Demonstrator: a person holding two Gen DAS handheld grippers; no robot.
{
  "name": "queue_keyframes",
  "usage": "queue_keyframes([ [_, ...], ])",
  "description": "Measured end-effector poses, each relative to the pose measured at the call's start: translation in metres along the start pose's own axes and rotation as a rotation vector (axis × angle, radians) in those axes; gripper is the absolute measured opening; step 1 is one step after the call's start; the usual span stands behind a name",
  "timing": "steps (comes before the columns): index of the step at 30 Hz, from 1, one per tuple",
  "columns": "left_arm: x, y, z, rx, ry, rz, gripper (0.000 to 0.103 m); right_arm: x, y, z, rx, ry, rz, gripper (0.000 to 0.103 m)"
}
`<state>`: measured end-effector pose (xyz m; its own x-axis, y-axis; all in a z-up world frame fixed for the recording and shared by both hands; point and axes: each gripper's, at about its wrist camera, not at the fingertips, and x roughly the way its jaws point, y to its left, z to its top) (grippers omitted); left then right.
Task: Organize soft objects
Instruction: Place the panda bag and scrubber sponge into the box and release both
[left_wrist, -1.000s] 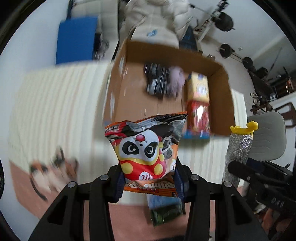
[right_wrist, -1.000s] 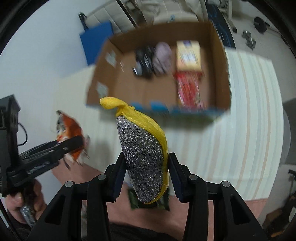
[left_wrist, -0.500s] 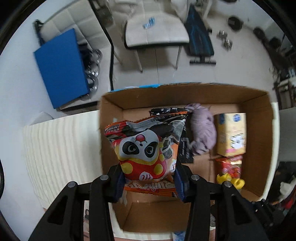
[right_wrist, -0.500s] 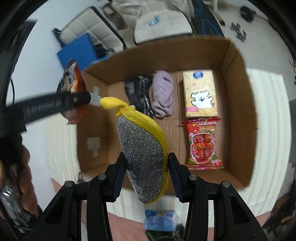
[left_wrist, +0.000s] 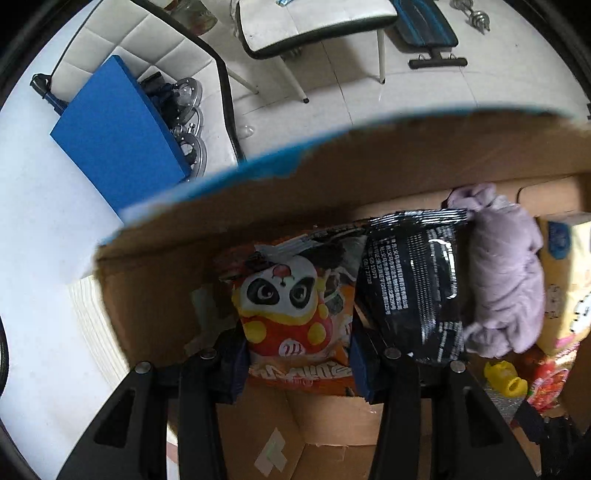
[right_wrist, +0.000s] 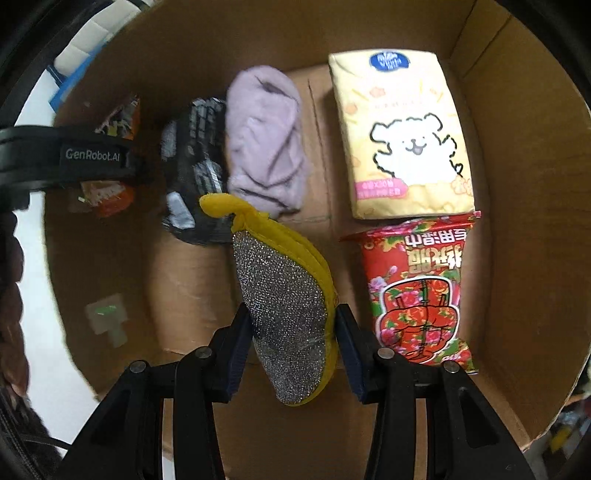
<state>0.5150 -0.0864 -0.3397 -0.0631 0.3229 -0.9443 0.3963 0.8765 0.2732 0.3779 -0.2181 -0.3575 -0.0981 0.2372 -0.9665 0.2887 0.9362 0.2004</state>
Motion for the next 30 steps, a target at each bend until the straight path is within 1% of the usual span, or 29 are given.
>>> queue_keyframes([
  [2,0.006,-0.001,0.001,-0.006,0.006,-0.001,0.044,0.007,0.001,0.001,0.003,0.01,-0.016,0.048],
  [5,0.009,0.0,0.002,-0.016,-0.006,-0.005,0.045,0.014,0.002,0.003,0.005,0.018,-0.035,0.048],
  [12,0.014,0.002,0.008,-0.022,0.011,-0.014,0.045,0.028,0.016,0.007,-0.009,0.028,-0.075,0.049],
  [16,0.015,0.001,0.012,-0.03,0.017,-0.015,0.047,0.029,0.02,0.009,0.0,0.026,-0.076,0.05],
  [17,0.016,0.001,0.012,-0.031,0.02,-0.017,0.047,0.025,0.015,0.007,-0.003,0.026,-0.077,0.05],
  [20,0.016,0.0,0.01,-0.034,0.026,-0.035,0.05,0.022,0.016,0.007,-0.002,0.03,-0.08,0.052],
  [21,0.014,-0.001,0.008,-0.037,0.021,-0.047,0.052,0.021,0.017,0.007,-0.003,0.033,-0.082,0.053],
  [22,0.014,0.0,0.007,-0.038,0.013,-0.06,0.056,0.02,0.017,0.006,-0.002,0.035,-0.078,0.058],
  [23,0.012,0.002,0.007,-0.04,0.004,-0.076,0.058,0.018,0.018,0.005,0.001,0.039,-0.069,0.065],
  [24,0.009,0.003,0.006,-0.045,-0.006,-0.094,0.064,0.016,0.019,0.003,0.001,0.038,-0.065,0.068],
  [25,0.006,0.003,0.005,-0.05,-0.013,-0.104,0.07,0.013,0.02,0.002,-0.001,0.029,-0.067,0.074],
  [26,0.001,0.004,0.004,-0.057,-0.018,-0.112,0.074,0.01,0.022,0.001,-0.004,0.017,-0.073,0.078],
  [27,-0.003,0.005,0.003,-0.063,-0.024,-0.109,0.091,0.007,0.023,0.0,-0.007,0.007,-0.079,0.079],
  [28,-0.006,0.007,0.002,-0.067,-0.03,-0.109,0.102,0.003,0.024,-0.001,-0.008,-0.002,-0.085,0.081],
  [30,-0.015,0.011,-0.001,-0.076,-0.05,-0.115,0.102,-0.002,0.026,-0.003,-0.017,-0.01,-0.09,0.089],
])
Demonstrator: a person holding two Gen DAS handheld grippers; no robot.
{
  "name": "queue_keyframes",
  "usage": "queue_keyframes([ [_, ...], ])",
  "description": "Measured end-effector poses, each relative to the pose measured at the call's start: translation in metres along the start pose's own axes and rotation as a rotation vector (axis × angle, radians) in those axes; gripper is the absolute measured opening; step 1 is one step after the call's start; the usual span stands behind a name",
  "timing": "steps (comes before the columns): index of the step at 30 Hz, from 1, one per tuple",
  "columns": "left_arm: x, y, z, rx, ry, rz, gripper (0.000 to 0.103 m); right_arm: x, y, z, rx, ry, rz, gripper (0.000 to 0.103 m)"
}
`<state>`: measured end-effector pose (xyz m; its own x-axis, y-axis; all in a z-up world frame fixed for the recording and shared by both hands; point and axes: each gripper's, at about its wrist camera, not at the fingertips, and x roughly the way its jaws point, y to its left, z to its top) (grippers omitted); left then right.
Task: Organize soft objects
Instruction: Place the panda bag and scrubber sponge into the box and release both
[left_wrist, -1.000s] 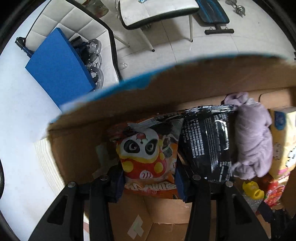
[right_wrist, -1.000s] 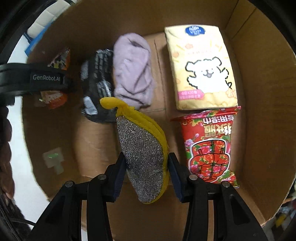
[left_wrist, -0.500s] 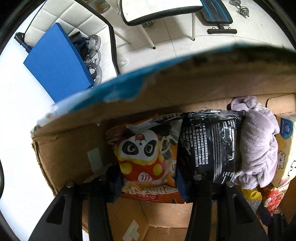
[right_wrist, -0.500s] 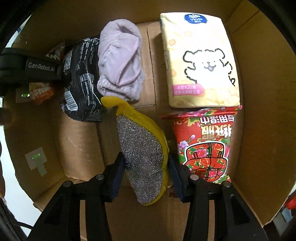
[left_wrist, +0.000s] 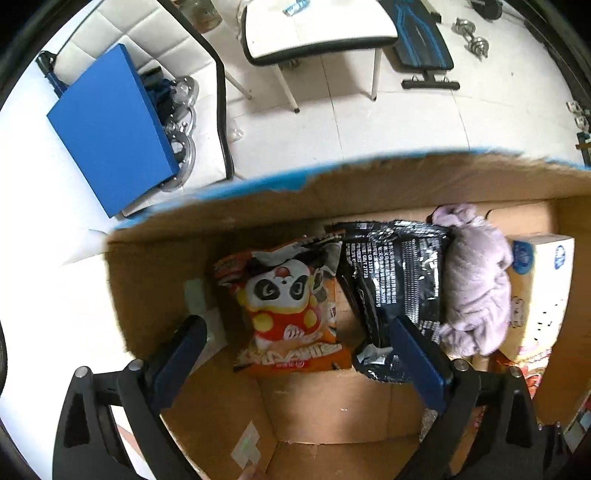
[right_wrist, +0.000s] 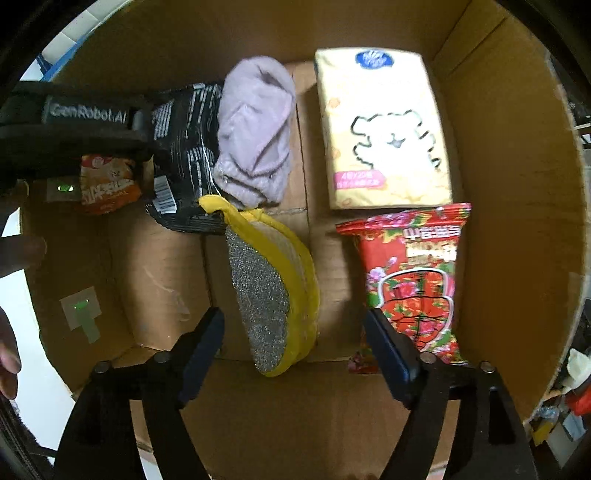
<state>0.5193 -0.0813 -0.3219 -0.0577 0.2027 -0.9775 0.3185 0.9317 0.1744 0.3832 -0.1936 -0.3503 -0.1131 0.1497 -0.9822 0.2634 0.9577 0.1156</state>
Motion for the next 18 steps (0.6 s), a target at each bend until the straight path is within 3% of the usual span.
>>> queue_keyframes([
  [5,-0.026,0.009,-0.009,-0.026,-0.047,-0.027,0.102,-0.019,-0.003,-0.004,0.0,-0.046,-0.006,0.103],
  [11,-0.081,0.008,-0.043,-0.04,-0.16,-0.084,0.102,-0.06,-0.005,-0.016,-0.035,-0.127,-0.01,0.103],
  [14,-0.115,0.013,-0.073,-0.036,-0.244,-0.118,0.102,-0.089,-0.007,-0.035,-0.09,-0.182,-0.016,0.103],
  [18,-0.153,0.012,-0.147,-0.011,-0.365,-0.102,0.102,-0.128,-0.026,-0.079,-0.158,-0.253,-0.014,0.103],
])
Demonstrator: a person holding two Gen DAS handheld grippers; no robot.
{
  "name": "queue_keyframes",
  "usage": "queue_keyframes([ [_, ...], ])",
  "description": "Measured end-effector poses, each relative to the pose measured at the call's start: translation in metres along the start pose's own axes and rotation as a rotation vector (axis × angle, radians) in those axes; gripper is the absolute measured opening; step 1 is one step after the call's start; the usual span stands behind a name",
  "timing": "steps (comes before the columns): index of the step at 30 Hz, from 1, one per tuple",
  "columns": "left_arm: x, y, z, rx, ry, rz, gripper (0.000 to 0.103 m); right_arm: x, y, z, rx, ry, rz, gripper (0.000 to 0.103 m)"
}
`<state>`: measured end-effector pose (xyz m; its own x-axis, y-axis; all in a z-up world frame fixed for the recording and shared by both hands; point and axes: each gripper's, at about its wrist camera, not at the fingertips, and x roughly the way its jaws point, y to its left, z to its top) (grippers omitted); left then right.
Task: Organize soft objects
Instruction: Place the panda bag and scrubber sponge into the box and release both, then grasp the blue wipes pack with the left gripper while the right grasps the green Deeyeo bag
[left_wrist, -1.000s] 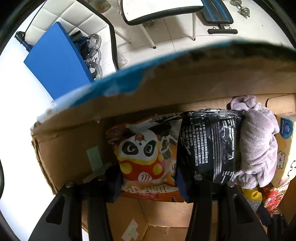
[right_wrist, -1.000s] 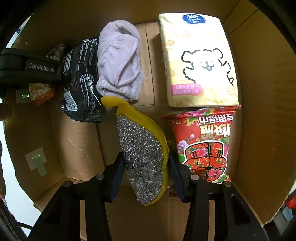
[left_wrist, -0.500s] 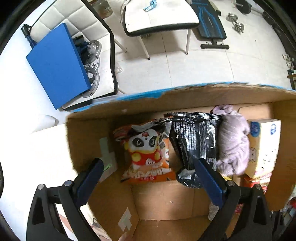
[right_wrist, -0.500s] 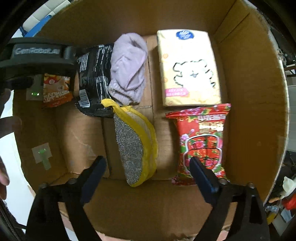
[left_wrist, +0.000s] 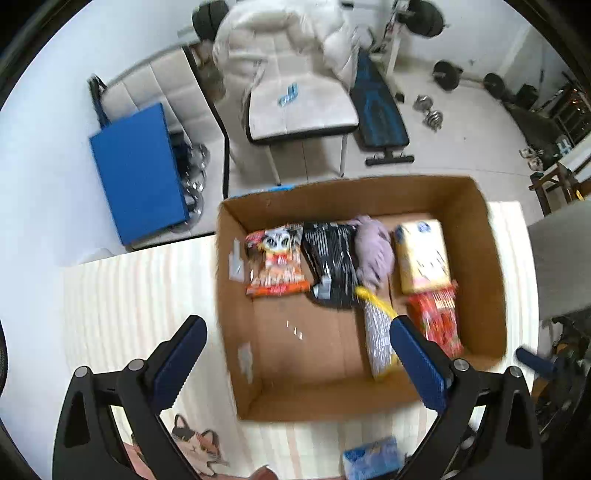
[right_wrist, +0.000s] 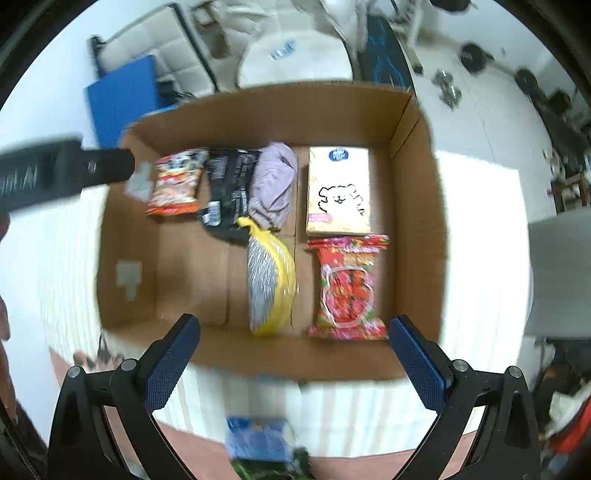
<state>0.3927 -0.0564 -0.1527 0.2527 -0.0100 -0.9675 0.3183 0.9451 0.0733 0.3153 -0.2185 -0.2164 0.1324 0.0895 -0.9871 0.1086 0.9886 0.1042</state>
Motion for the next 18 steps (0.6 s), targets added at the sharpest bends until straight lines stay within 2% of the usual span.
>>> queue_keyframes([
  [3,-0.023,-0.002,-0.049,0.022,-0.054,0.069,0.102,-0.023,-0.026,-0.043,0.025,-0.009,0.034,0.103],
  [6,-0.023,-0.008,-0.109,0.078,-0.072,0.147,0.102,-0.017,-0.058,-0.102,0.163,0.038,0.13,0.103],
  [9,0.0,-0.012,-0.16,0.152,-0.023,0.223,0.102,0.022,-0.087,-0.172,0.389,0.151,0.28,0.103],
  [12,0.032,-0.019,-0.199,0.23,0.056,0.26,0.102,0.074,-0.099,-0.24,0.609,0.309,0.41,0.103],
  [14,0.05,-0.024,-0.218,0.28,0.091,0.286,0.102,0.103,-0.096,-0.273,0.716,0.394,0.472,0.103],
  [18,0.07,-0.032,-0.237,0.361,0.101,0.343,0.102,0.145,-0.081,-0.297,0.811,0.489,0.528,0.103],
])
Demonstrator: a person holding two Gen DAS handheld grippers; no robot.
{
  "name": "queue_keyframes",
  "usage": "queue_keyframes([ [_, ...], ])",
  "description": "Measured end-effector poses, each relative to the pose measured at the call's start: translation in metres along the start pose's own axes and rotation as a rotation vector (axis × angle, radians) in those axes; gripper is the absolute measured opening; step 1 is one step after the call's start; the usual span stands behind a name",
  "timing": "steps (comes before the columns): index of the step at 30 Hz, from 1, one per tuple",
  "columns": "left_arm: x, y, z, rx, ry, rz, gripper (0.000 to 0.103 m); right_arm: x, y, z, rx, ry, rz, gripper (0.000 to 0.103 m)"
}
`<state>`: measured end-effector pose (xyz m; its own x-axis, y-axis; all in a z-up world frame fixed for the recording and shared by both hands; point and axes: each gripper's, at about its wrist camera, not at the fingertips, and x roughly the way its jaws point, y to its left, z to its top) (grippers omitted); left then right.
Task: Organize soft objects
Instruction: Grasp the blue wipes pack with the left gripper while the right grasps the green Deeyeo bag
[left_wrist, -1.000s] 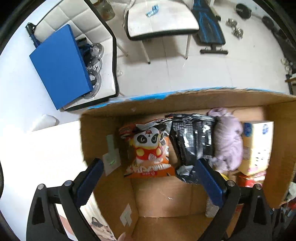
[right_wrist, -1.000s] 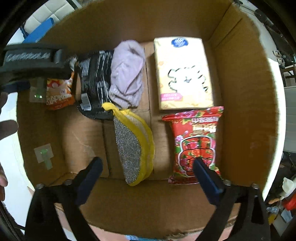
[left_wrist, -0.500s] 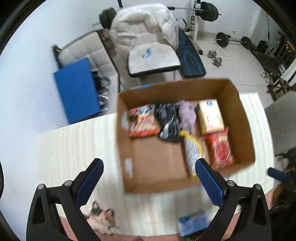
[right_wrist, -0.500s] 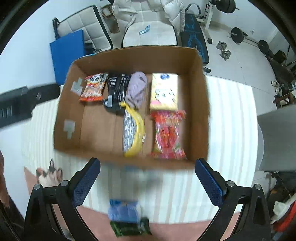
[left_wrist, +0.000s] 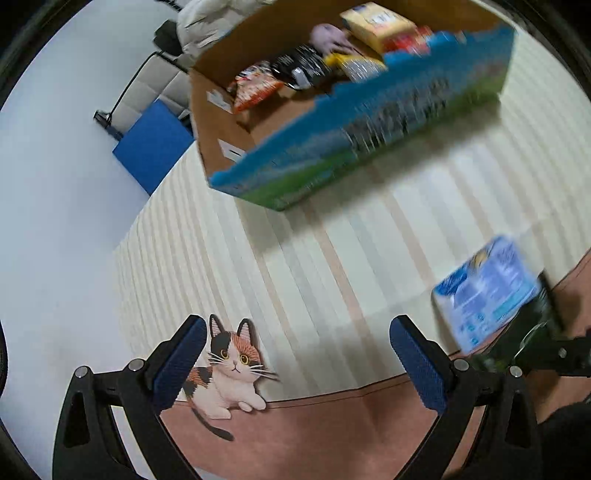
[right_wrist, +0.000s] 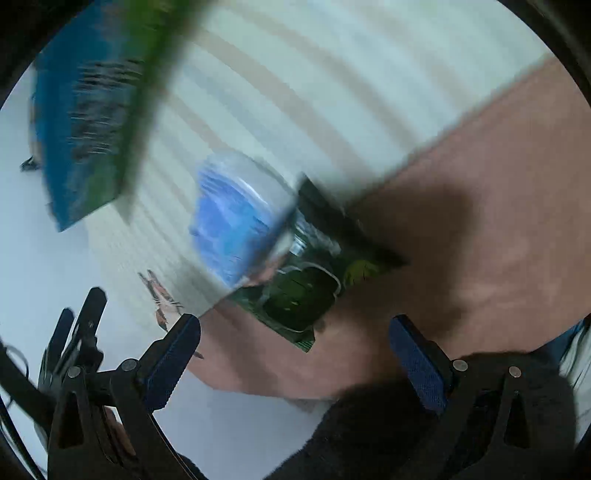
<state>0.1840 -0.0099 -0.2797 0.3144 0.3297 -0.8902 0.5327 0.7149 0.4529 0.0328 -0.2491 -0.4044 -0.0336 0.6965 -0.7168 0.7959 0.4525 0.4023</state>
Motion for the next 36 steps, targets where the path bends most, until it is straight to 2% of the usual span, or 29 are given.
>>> queue_keyframes([
  [3,0.006,-0.01,-0.004,0.032,0.0,0.013,0.102,0.024,-0.004,0.005,0.045,0.043,0.023,0.102],
  [6,0.006,-0.017,-0.007,0.059,0.004,0.007,0.102,0.032,-0.009,0.008,0.076,0.045,0.041,0.078],
  [7,0.006,-0.019,-0.008,0.074,0.002,0.004,0.102,0.031,-0.01,0.008,0.072,0.04,0.035,0.065],
  [8,0.006,-0.022,-0.008,0.084,0.004,-0.005,0.102,0.028,-0.011,0.008,0.064,0.03,0.024,0.059],
  [11,0.006,-0.033,-0.006,0.136,0.006,-0.069,0.102,0.006,-0.01,0.007,-0.017,-0.001,-0.041,0.053],
  [14,0.004,-0.054,-0.002,0.219,0.012,-0.154,0.102,-0.021,-0.008,0.004,-0.168,-0.06,-0.174,0.05],
  [16,0.002,-0.073,0.0,0.294,0.017,-0.237,0.102,-0.035,-0.01,0.003,-0.235,-0.087,-0.258,0.05],
  [20,0.005,-0.114,0.004,0.457,0.048,-0.332,0.102,-0.054,-0.019,0.009,-0.337,-0.087,-0.415,0.05],
  [24,0.024,-0.136,0.015,0.489,0.132,-0.391,0.102,-0.06,-0.026,0.016,-0.413,-0.067,-0.553,0.05],
  [28,0.037,-0.149,0.024,0.535,0.172,-0.399,0.102,-0.061,-0.027,0.017,-0.443,-0.049,-0.602,0.05],
  [32,0.046,-0.155,0.03,0.531,0.194,-0.408,0.101,-0.053,-0.015,0.02,-0.449,-0.059,-0.613,0.051],
  [34,0.049,-0.157,0.032,0.528,0.196,-0.402,0.088,-0.049,-0.014,0.019,-0.451,-0.054,-0.615,0.052],
  [36,0.05,-0.157,0.033,0.504,0.184,-0.39,0.081,-0.045,-0.004,0.023,-0.448,-0.05,-0.614,0.052],
])
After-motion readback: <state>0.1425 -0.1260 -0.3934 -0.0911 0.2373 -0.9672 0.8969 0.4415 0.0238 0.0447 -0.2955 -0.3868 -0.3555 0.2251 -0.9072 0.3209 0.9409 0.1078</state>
